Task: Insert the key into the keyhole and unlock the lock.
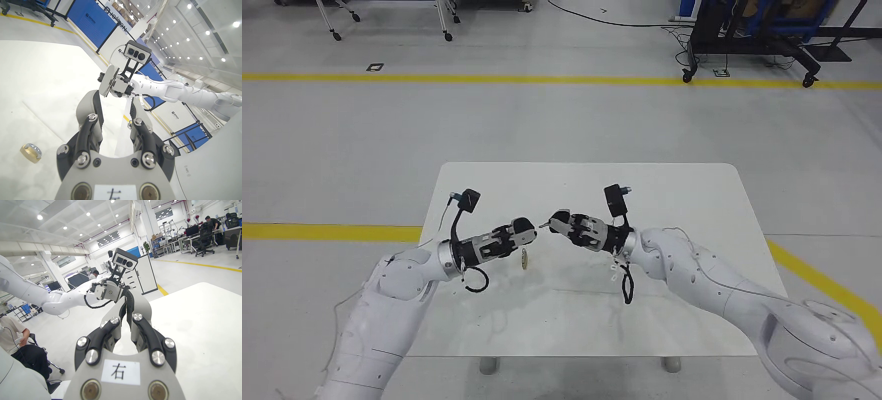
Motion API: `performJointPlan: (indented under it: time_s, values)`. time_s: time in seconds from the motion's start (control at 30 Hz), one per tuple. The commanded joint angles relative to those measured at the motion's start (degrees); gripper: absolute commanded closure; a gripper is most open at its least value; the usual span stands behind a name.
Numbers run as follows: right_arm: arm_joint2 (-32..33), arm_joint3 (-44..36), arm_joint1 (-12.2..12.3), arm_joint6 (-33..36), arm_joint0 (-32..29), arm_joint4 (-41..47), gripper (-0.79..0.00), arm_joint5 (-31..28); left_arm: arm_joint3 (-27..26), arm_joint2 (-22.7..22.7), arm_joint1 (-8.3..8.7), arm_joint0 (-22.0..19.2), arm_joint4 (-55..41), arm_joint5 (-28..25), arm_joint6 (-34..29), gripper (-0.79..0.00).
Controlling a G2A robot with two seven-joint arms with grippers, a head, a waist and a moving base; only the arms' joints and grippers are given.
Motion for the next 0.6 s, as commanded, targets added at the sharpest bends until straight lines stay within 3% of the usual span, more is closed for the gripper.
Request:
performJointPlan:
  time_s: [0.0, 0.3, 0.57]
  values:
    - [0.0, -0.6, 0.0, -0.4, -0.3, -0.6, 0.000, 0.0, 0.0, 0.1, 0.07, 0.0, 0.1, 0.1, 0.1, -0.305]
    - [0.0, -2.1, -0.7, 1.3, -0.8, -0.5, 0.000, 0.0, 0.0, 1.0, 0.39, -0.3, 1.1, 0.2, 0.5, -0.265]
    - [0.0, -1.9, -1.1, 2.4, -0.7, 0.2, 0.000, 0.0, 0.0, 1.1, 0.70, -0.4, 1.8, 0.1, 1.7, -0.169]
